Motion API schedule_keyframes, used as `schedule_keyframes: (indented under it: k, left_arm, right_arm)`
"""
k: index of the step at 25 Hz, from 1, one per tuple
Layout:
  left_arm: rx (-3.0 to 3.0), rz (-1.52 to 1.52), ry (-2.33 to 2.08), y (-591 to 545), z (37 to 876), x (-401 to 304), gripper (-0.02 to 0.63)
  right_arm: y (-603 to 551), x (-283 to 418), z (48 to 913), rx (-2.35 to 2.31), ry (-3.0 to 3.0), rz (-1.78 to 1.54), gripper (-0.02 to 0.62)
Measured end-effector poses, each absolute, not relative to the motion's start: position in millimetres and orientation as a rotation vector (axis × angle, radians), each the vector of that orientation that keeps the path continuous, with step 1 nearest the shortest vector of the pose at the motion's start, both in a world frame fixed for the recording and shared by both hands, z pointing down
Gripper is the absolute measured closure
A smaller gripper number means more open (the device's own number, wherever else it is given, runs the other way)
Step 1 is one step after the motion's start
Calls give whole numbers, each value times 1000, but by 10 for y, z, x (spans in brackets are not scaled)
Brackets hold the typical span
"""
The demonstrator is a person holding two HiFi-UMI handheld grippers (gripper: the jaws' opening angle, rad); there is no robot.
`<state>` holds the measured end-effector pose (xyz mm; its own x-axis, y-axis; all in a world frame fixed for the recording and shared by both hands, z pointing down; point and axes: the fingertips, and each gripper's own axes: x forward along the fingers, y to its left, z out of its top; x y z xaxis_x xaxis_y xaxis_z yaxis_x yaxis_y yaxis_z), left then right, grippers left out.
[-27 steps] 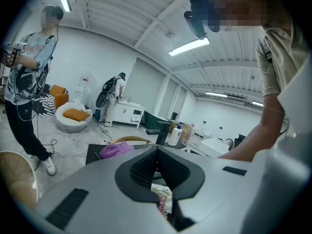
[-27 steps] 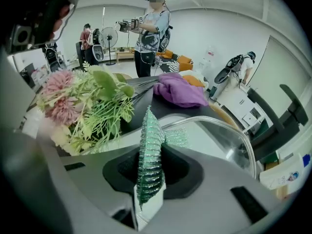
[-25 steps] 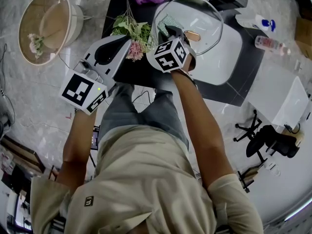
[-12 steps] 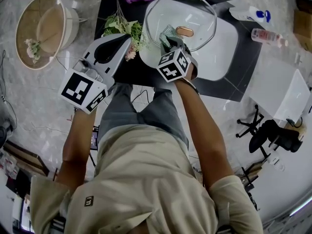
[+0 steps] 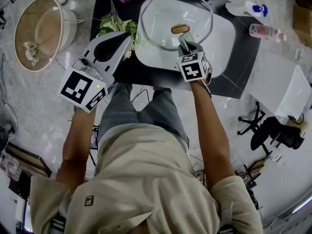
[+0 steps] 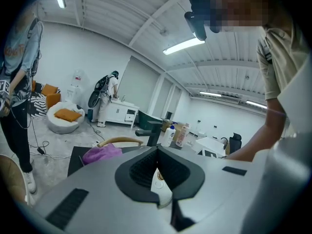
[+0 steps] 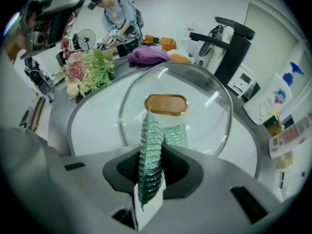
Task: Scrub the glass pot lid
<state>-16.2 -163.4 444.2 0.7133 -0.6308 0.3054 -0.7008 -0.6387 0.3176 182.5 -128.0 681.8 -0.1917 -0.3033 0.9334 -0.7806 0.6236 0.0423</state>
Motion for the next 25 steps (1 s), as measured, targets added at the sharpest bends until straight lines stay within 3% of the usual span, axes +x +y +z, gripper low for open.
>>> schedule_keyframes:
  k: [6,11,25]
  left_arm:
    - [2506,238,-1020,-1633,4450,-147,591]
    - [2505,241,-1021,-1633,4452,-152,591]
    - [2475,231,-1063,-1642,4520,-371,591]
  right_arm:
    - [-1620,2548,6732,1094,-1704,636,509]
    - [-2119,2701,6562,1189,-1728,668,508]
    - [-2875,1177,6242,1022,-1955,569,508]
